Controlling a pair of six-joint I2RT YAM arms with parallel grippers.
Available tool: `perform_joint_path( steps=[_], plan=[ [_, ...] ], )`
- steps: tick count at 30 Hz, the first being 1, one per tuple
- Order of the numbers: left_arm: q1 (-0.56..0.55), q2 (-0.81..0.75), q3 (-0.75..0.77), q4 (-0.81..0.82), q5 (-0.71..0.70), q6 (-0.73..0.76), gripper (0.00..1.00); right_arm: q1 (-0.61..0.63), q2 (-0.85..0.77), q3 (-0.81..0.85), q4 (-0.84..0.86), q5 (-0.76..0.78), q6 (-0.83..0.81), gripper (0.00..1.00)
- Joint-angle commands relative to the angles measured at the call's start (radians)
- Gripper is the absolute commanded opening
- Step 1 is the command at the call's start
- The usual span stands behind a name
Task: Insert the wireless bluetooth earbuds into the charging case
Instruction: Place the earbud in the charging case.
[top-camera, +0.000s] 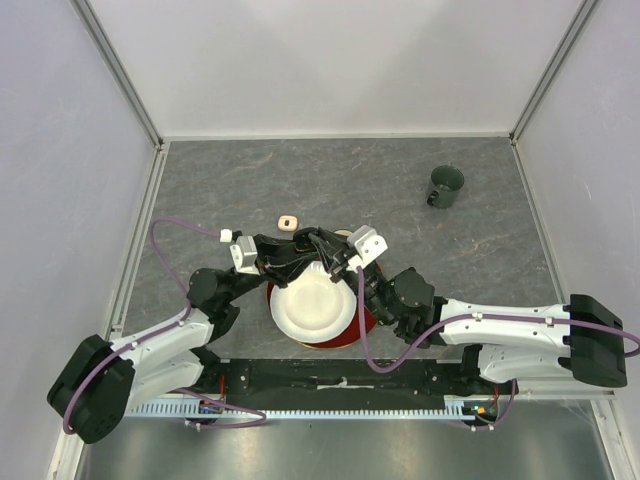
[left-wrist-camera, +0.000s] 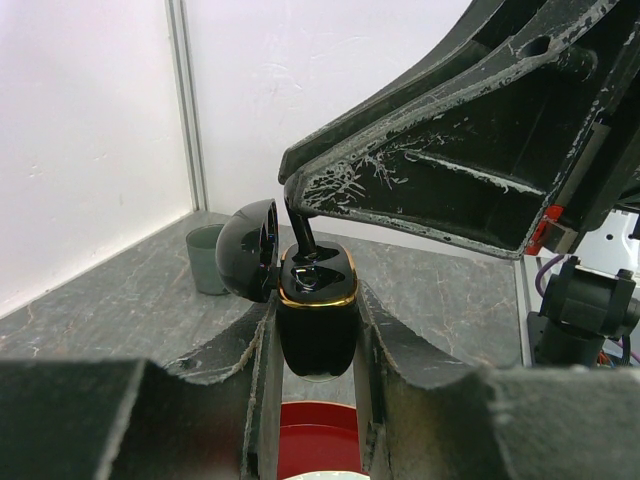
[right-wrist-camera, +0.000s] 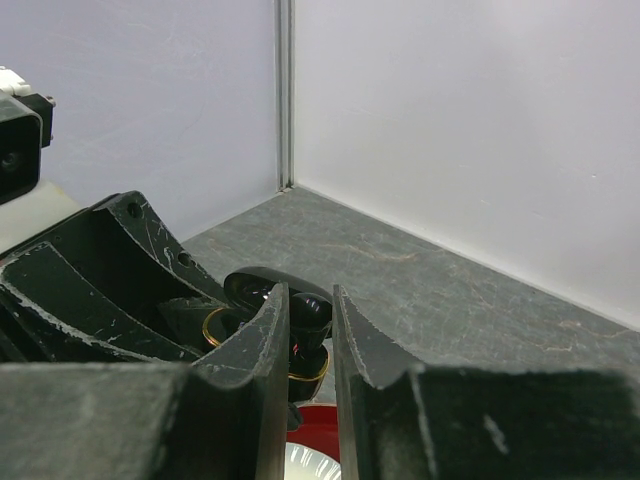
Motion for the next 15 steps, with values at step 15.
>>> perform_joint_path(
  steps=[15],
  plan=[
    [-0.006, -0.046, 0.011, 0.057, -0.027, 0.010, 0.02, 0.006, -0.025, 0.002, -0.145, -0.105, -0.055, 0.00]
  ],
)
